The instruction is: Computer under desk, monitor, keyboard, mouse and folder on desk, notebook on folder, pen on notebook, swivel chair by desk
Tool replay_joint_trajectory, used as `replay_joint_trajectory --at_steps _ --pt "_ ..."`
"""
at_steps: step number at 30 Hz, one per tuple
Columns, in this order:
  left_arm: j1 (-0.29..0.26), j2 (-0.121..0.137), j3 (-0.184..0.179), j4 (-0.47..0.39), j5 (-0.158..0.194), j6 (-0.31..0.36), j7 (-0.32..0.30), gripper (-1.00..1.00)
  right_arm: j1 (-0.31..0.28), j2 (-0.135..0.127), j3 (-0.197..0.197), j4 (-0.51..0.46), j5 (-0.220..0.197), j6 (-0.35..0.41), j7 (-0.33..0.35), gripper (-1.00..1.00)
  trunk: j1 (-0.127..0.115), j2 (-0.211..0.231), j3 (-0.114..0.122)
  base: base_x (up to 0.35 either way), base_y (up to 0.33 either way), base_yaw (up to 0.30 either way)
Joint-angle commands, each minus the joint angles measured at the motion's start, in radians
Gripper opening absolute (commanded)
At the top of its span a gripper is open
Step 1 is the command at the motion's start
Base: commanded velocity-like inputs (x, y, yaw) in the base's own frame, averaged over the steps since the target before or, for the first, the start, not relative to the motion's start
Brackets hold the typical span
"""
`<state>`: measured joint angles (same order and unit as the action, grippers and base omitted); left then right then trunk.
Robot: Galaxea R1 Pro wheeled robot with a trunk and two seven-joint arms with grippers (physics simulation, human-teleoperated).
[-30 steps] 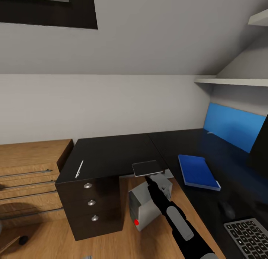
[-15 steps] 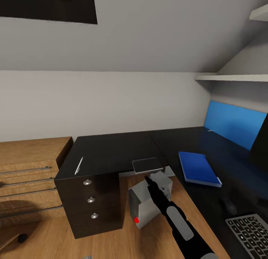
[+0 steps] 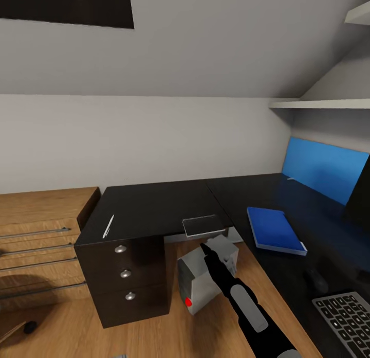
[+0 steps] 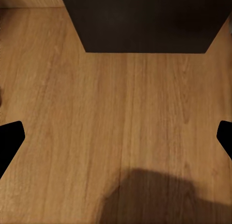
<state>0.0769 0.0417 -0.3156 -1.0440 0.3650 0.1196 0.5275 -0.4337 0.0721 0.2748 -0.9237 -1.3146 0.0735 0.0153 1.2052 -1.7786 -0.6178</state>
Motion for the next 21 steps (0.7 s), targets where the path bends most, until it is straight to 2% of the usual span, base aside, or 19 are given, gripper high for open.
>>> replay_joint_trajectory --at_steps 1,9,12,17,21 --pt "0.0 0.001 -0.003 -0.001 0.005 0.005 0.008 1.0 0.0 0.0 0.0 0.0 -0.008 0.002 0.002 1.0 0.0 0.0 -0.001 0.0 0.0 0.0" --pt "0.0 0.001 -0.004 0.007 0.005 0.003 0.008 1.0 0.0 -0.003 -0.002 0.002 -0.011 0.003 0.002 1.0 0.0 0.0 -0.001 0.147 0.0 0.0" --pt "0.0 0.001 -0.004 0.007 0.005 0.003 0.008 1.0 0.0 -0.005 -0.004 0.002 -0.033 0.003 0.002 1.0 0.0 0.0 -0.001 0.036 0.0 0.0" --pt "0.0 0.001 -0.005 0.007 0.005 0.003 0.005 1.0 0.0 -0.007 -0.004 0.003 -0.097 0.009 0.0 1.0 0.0 0.0 -0.001 0.104 0.0 0.0" --pt "0.0 0.001 -0.005 0.007 0.005 -0.001 0.005 1.0 0.0 -0.007 -0.005 0.003 -0.113 0.037 0.0 1.0 0.0 0.0 -0.001 0.205 0.0 0.0"
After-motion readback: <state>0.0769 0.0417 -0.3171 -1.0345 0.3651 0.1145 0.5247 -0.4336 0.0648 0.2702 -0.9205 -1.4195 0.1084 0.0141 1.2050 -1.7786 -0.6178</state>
